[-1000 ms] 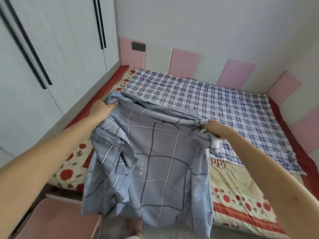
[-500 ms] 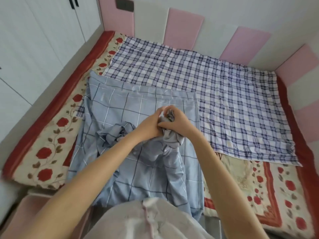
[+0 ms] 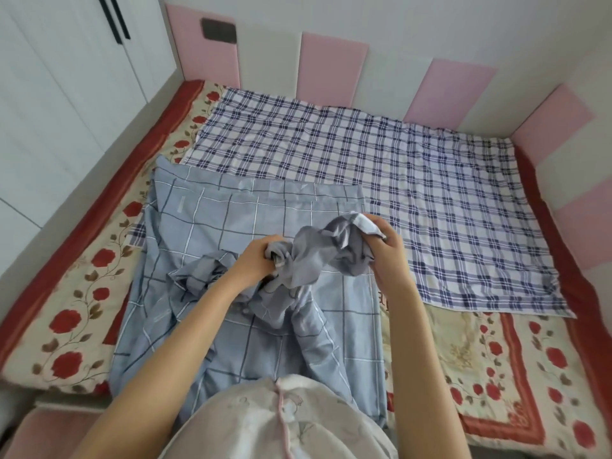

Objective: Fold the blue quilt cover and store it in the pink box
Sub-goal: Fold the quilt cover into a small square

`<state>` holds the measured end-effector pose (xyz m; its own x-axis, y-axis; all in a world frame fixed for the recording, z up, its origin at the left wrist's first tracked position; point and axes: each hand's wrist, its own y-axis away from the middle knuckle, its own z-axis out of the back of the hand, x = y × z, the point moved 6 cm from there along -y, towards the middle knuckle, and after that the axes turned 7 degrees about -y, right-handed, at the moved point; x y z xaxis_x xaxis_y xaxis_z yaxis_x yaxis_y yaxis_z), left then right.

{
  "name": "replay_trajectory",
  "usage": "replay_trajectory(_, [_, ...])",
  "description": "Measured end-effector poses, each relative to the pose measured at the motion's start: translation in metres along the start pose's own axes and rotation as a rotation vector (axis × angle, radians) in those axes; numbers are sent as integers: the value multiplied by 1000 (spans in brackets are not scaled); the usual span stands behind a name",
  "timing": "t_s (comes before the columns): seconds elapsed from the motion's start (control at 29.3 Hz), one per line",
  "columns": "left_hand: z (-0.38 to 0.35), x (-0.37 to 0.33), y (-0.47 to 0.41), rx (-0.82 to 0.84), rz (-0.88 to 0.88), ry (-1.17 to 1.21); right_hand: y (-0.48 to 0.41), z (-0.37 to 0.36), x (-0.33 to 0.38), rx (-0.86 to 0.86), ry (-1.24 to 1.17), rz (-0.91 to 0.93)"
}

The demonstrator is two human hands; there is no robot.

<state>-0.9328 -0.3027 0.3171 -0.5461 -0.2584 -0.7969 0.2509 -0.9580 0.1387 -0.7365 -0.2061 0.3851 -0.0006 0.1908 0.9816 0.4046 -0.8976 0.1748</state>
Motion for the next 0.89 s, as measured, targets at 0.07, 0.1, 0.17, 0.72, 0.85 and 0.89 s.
replay_trajectory(0.07, [-7, 6, 2, 55, -8, -40, 1, 5, 11, -46, 14, -14])
replay_trajectory(0.1, [-6, 11, 3, 58, 13, -48, 3, 10, 16, -60, 37, -28])
replay_trajectory(0.17, [-1, 17, 9, 43, 37, 0, 6, 23, 25, -91, 91, -15])
replay_trajectory(0.72, [10, 28, 21, -29, 378, -484, 36, 41, 23, 26, 617, -10])
replay_trajectory(0.85, [-28, -92, 43, -127, -305, -131, 46, 2, 18, 202, 748, 12])
replay_trajectory(0.89, [-35, -107, 46, -143, -382, -54, 47, -4, 16, 222, 755, 3])
